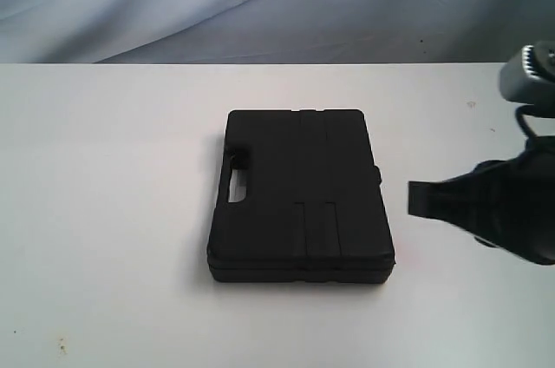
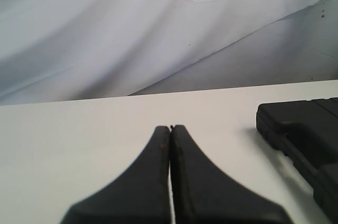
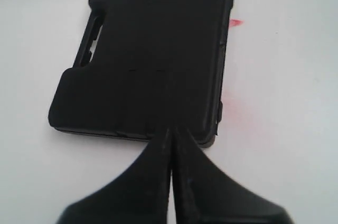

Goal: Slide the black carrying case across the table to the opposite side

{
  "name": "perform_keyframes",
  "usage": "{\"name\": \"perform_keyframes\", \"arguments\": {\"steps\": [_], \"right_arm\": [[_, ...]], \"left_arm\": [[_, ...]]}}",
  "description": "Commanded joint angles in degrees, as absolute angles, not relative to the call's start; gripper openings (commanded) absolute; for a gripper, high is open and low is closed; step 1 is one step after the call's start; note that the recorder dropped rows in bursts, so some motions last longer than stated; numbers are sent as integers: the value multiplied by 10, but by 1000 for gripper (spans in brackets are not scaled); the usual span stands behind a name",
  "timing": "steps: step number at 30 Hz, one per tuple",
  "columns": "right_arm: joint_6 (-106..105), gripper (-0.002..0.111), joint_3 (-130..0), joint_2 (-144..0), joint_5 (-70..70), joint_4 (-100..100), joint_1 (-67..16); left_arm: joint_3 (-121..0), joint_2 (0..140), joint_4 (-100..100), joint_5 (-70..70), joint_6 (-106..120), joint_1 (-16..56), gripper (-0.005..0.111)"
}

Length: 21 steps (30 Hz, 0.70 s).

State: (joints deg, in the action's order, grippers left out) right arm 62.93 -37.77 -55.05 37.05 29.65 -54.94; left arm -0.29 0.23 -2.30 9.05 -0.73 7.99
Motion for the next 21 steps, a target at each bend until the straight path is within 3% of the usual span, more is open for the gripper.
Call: {"name": "perform_keyframes", "arguments": {"steps": [1, 21], "right_arm": [[583, 0, -336, -493, 349, 260, -502], [306, 0, -135, -223, 179, 91, -270]], "left_arm": [[0, 0, -18, 84, -14, 79, 0], [0, 0, -18, 84, -14, 79, 0]]}}
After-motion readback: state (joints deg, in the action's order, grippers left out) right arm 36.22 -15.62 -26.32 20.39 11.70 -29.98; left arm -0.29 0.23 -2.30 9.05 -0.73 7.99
